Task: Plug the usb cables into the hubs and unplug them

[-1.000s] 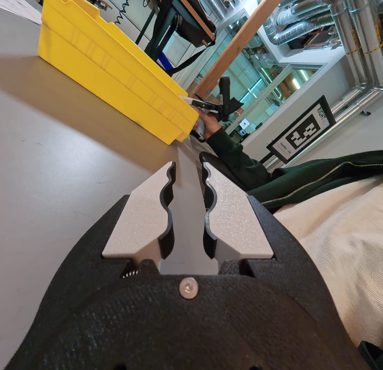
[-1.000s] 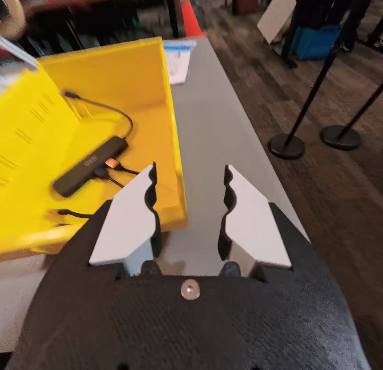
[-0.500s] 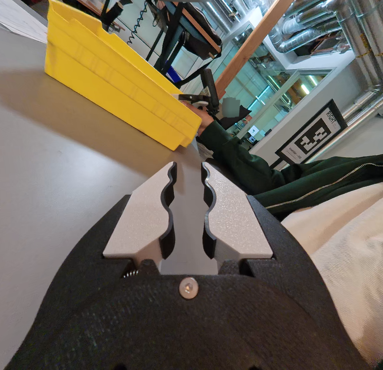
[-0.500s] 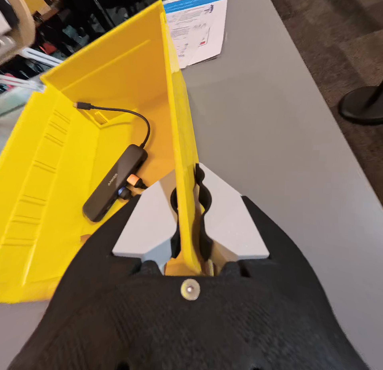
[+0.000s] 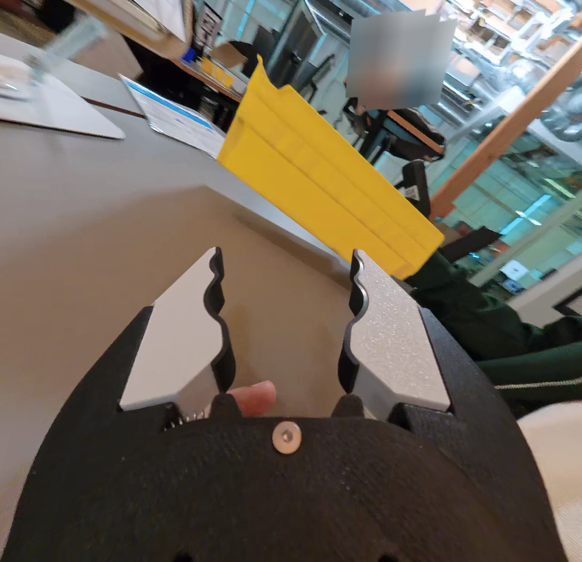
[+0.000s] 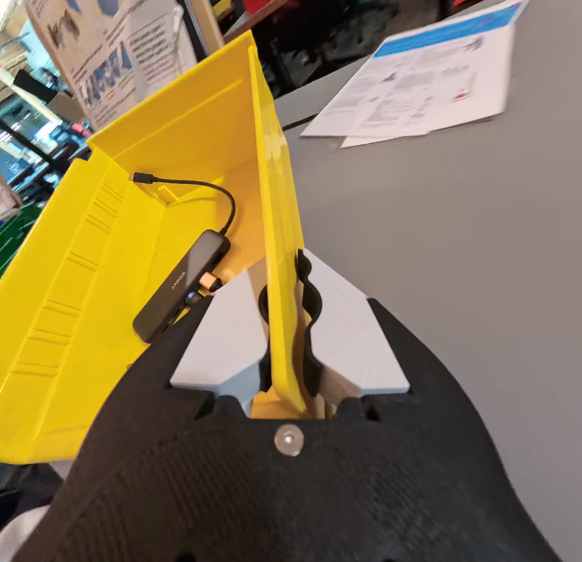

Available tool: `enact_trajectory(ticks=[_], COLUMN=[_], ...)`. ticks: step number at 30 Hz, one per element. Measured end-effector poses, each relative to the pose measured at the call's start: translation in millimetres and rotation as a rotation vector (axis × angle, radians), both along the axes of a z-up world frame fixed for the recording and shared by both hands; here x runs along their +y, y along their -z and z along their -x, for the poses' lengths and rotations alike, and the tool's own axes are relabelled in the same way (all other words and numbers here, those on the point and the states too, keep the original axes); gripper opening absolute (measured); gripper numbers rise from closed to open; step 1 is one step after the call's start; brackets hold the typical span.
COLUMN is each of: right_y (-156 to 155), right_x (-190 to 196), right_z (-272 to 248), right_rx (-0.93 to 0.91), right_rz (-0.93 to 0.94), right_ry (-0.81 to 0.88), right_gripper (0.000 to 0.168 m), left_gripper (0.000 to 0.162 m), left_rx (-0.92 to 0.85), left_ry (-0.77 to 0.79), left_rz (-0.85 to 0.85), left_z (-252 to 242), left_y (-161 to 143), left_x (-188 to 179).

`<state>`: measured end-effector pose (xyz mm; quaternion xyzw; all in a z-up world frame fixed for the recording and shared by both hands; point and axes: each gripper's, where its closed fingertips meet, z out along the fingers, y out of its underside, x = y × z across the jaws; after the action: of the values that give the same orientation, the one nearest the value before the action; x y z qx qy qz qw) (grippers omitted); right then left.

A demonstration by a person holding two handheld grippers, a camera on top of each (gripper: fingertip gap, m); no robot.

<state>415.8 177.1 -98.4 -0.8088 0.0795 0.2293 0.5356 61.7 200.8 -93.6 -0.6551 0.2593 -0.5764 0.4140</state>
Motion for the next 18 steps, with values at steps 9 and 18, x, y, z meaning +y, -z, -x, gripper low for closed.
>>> enact_trajectory(ticks=[9, 18], right_y=[7, 15], right_x=[60, 106], right_z=[105, 166], right_rx=[-0.026, 0.01], right_rz=[0.017, 0.027], right_ry=[-0.273, -0.386], right_gripper=[0.009, 0.009], left_gripper=[0.108, 0.086], left_rx=[0.431, 0.854], left_ry=[-0.899, -1.561], left_rz=[-0.416, -0.448], left_z=[153, 342], left_y=[-18, -15], left_x=[42, 5])
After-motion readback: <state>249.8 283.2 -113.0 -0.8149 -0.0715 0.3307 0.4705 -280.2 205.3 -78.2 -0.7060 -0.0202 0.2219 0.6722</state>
